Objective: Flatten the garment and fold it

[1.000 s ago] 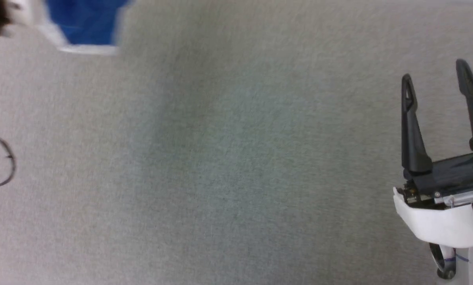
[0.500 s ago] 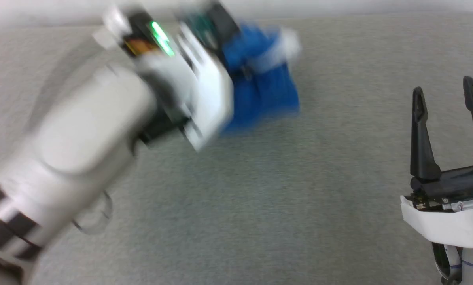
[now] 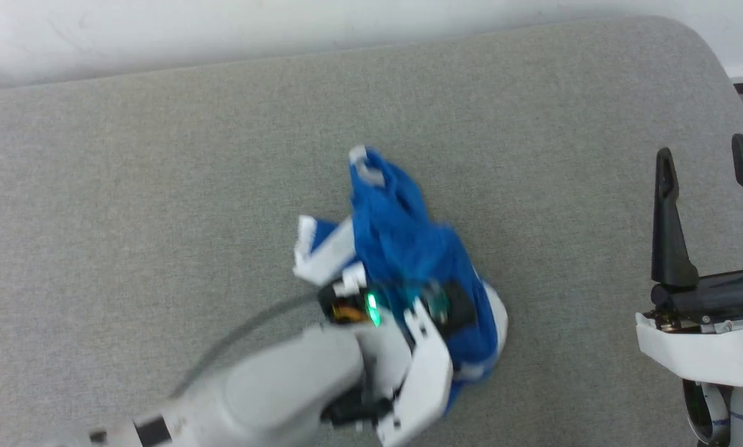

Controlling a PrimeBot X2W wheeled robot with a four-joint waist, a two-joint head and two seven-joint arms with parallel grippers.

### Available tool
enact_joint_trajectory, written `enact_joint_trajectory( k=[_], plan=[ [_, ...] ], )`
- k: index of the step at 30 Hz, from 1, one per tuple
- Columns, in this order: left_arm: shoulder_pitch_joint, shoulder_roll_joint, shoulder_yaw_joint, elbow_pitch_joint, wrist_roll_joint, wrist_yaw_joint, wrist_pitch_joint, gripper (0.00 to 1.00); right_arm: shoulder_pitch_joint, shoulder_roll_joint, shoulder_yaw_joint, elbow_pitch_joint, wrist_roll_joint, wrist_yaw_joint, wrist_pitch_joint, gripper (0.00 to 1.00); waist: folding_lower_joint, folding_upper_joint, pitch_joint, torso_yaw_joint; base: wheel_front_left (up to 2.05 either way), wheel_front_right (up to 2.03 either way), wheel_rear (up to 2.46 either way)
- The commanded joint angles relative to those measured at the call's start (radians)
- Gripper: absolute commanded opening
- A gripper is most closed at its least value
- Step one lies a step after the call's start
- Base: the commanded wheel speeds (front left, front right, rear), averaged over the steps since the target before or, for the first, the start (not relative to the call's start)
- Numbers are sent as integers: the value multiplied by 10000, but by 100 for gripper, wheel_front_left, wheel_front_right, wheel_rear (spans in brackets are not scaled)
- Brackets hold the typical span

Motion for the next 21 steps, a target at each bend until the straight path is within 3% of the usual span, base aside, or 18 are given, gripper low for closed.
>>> enact_joint_trajectory(
  k=[1,2,3,4,10,12,18,21],
  plan=[
    [311,-56,-33,-26,188,4,110,0,117,29,-44,49,83,-19,-47,100,1,-1,-98,83,0,0,0],
    [397,-61,-34,-10,278,4,82,0,139,29,-43,87,84,-19,-47,100,1,-1,-162,129,0,0,0],
    [430,-74,-35,12,350,4,-54,18,166,29,-47,113,76,-19,-47,100,1,-1,-237,187,0,0,0],
    [388,-82,-35,69,419,4,-415,100,206,29,-55,143,64,-19,-47,100,1,-1,-348,249,0,0,0],
    [190,-262,556,313,433,44,-3199,100,595,29,-111,240,-2,-19,-47,100,1,-1,-1103,593,0,0,0],
    [239,-306,997,209,534,295,-4130,100,737,29,-167,257,-6,-19,-47,100,1,-1,-1332,702,0,0,0],
    [523,-92,2240,-61,1621,2197,-6901,100,1079,29,-317,264,67,-19,-47,100,1,-1,-1676,1062,0,0,0],
    [897,91,3026,-124,2035,3330,-7547,100,1166,29,-302,286,130,-19,-47,100,1,-1,-1725,1202,0,0,0]
  ],
)
